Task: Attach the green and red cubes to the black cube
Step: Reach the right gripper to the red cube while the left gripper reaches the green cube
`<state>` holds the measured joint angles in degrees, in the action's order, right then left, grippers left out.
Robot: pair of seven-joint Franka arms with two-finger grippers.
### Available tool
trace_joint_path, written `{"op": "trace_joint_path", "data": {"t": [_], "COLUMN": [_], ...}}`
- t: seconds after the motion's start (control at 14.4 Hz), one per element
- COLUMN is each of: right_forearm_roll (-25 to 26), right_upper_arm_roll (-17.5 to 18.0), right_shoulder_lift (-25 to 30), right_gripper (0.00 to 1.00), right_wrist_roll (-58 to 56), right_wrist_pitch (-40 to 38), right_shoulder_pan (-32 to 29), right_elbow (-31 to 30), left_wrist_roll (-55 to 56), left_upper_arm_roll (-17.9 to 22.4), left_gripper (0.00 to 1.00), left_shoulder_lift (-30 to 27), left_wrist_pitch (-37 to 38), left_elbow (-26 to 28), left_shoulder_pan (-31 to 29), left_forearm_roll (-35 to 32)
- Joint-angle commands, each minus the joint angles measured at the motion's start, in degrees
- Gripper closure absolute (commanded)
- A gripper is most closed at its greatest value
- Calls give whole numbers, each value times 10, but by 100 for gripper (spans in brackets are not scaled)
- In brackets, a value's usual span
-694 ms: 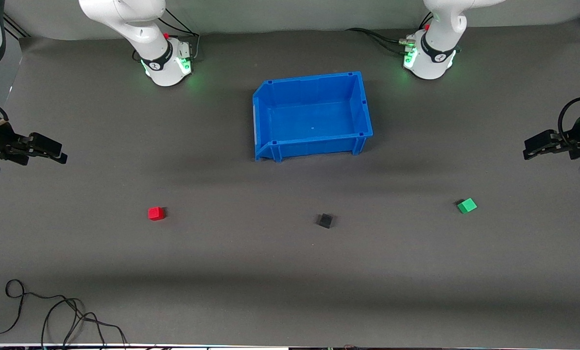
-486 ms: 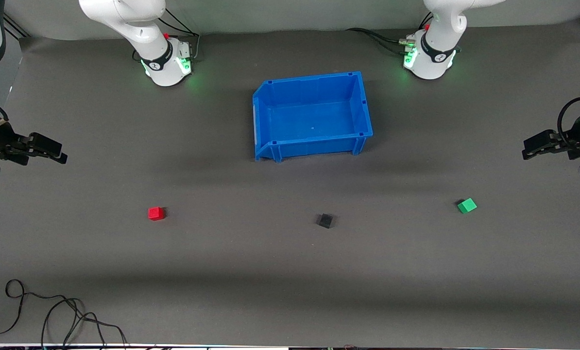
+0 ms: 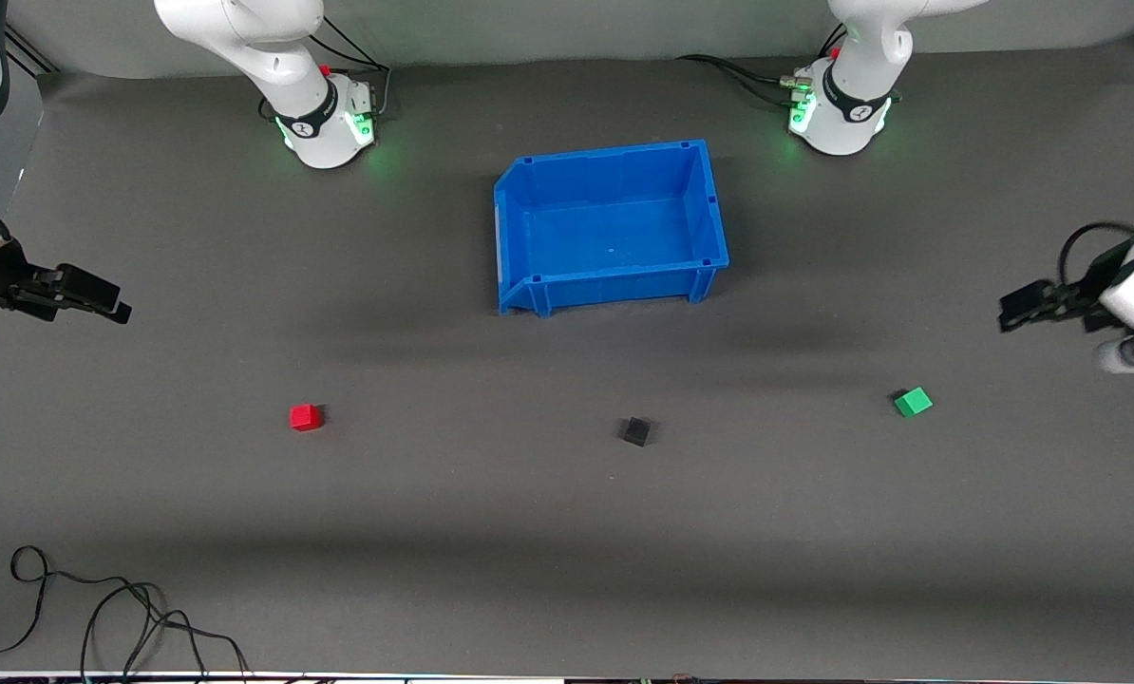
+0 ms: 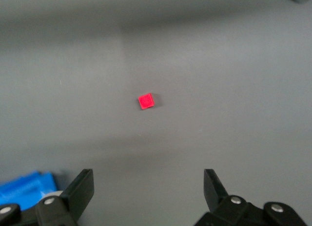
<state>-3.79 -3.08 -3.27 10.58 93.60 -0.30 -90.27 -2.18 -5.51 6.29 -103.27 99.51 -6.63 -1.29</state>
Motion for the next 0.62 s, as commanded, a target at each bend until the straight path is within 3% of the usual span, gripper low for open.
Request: {"op": "trace_joint_path", "data": {"t": [0.0, 0.28, 0.56], "right_forearm_roll": [-35, -73, -149], "right_upper_arm_roll": [-6, -7, -9], "right_shoulder_lift": [-36, -74, -131], "right_gripper": [0, 0, 0], "right_wrist_roll": [178, 459, 526], "right_wrist_pitch": [0, 0, 21], "right_shoulder_pan": [5, -1, -19], "right_elbow": [42, 41, -2], "left_wrist_roll": [2, 3, 15], "left_upper_arm_roll": [3, 4, 5], "left_gripper": [1, 1, 7], "left_shoulder_lift": [12, 96, 186], "left_wrist_pitch": [-77, -155, -208], "left_elbow": [76, 78, 82], "left_shoulder_pan": [2, -3, 2], "left_forearm_roll": [-2, -2, -33]}}
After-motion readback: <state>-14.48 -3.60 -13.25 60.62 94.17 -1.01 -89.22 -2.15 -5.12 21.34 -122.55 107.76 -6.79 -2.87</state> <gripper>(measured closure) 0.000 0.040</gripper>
